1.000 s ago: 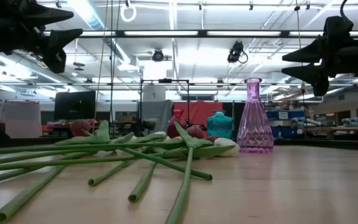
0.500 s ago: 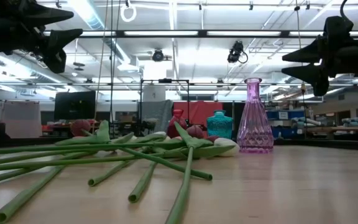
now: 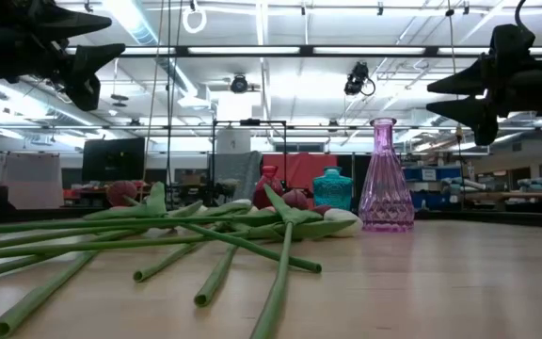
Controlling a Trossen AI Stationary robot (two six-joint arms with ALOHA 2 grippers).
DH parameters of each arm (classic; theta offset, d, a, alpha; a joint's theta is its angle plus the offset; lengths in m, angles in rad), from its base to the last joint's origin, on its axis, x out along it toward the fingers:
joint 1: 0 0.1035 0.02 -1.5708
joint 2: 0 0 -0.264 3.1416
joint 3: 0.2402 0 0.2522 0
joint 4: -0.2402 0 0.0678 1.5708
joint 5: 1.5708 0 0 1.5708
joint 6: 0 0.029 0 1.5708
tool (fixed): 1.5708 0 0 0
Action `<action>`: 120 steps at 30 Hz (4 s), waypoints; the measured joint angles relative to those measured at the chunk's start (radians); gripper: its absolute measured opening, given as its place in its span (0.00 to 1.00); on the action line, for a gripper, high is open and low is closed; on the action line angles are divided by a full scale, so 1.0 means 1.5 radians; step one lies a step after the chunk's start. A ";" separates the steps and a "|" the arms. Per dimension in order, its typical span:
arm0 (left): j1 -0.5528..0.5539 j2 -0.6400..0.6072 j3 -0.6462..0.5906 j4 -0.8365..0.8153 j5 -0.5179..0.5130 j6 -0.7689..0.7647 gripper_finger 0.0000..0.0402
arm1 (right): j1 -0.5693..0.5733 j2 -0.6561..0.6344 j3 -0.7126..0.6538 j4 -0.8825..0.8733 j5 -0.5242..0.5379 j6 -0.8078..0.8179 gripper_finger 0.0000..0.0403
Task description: Sort flowers into vase by color
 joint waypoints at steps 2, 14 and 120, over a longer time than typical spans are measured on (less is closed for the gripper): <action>0.000 0.000 0.000 0.000 0.000 0.000 0.43 | 0.000 0.000 0.000 0.000 0.000 0.000 0.51; 0.000 0.000 0.000 0.000 0.000 0.000 0.43 | 0.000 0.000 0.000 0.000 0.000 0.000 0.51; 0.000 0.000 0.000 -0.130 0.106 0.011 0.43 | 0.392 1.150 0.835 -0.323 0.052 0.268 0.49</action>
